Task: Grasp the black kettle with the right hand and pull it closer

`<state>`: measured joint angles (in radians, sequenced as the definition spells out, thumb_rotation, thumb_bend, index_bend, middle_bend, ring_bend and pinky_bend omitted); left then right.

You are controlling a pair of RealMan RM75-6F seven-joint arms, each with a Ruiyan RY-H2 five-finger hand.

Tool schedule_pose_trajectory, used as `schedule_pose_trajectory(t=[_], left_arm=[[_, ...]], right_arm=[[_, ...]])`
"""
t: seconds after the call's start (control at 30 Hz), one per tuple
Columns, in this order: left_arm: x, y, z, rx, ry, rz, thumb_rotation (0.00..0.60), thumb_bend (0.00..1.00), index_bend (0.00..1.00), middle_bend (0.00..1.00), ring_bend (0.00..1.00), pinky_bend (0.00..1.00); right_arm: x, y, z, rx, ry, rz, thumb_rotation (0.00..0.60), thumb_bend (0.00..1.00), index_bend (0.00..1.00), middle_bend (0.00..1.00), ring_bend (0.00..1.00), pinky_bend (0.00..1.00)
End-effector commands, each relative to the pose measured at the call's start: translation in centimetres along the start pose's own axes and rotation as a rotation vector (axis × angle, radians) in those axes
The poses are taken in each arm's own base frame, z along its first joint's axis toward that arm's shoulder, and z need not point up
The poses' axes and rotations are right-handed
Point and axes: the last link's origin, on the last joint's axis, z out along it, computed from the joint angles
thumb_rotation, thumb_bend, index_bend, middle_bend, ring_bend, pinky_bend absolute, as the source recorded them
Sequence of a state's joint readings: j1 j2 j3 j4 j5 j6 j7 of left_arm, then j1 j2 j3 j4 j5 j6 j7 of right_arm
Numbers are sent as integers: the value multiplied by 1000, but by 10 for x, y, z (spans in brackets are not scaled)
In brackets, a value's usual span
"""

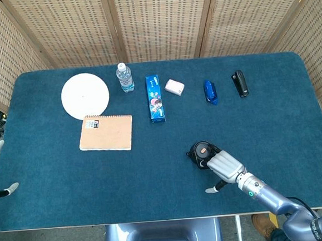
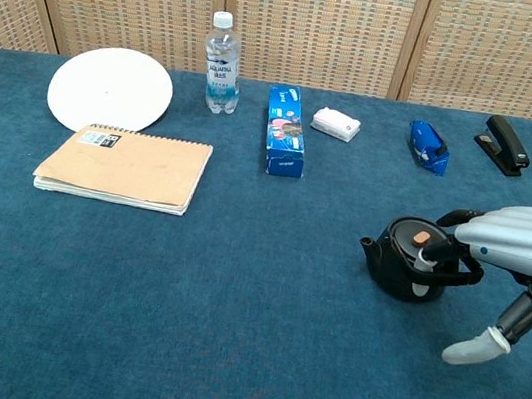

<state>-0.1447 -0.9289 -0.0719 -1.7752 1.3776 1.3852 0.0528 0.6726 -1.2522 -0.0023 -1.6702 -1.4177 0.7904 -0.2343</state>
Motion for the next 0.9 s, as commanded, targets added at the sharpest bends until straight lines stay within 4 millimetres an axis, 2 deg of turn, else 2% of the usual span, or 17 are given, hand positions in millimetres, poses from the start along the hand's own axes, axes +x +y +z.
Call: schedule_pose_trajectory(t=[0.03,0.3,0.47,0.63,0.73,0.83,0.9], left_arm=[[0,0,0,1,0,0,600,0,0,0,0,0],[0,-1,0,4,-1,-2,600,0,0,0,0,0],[1,-1,0,5,-1,-3,600,0,0,0,0,0],[1,-1,1,6,-2,-5,600,0,0,0,0,0],[1,-1,1,6,-2,-6,600,0,0,0,0,0],[1,-1,1,6,-1,-6,600,0,0,0,0,0],[1,-1,0,6,-2,-6,600,0,0,0,0,0]], right_arm=[[-2,-1,3,-1,-6,-4,307,151,406,449,344,0],[-12,-2,12,-2,-17,-10,310,28,431,465,353,0],[-15,-3,17,-7,-8,8,314,0,484,504,366,0],[-15,-2,22,-12,13,28,319,0,632,615,398,0],[-14,-3,25,-15,50,49,318,0,769,717,441,0],[-11,-4,30,-15,127,110,318,0,906,825,529,0],[-10,-4,33,-12,159,140,319,0,960,869,580,0]])
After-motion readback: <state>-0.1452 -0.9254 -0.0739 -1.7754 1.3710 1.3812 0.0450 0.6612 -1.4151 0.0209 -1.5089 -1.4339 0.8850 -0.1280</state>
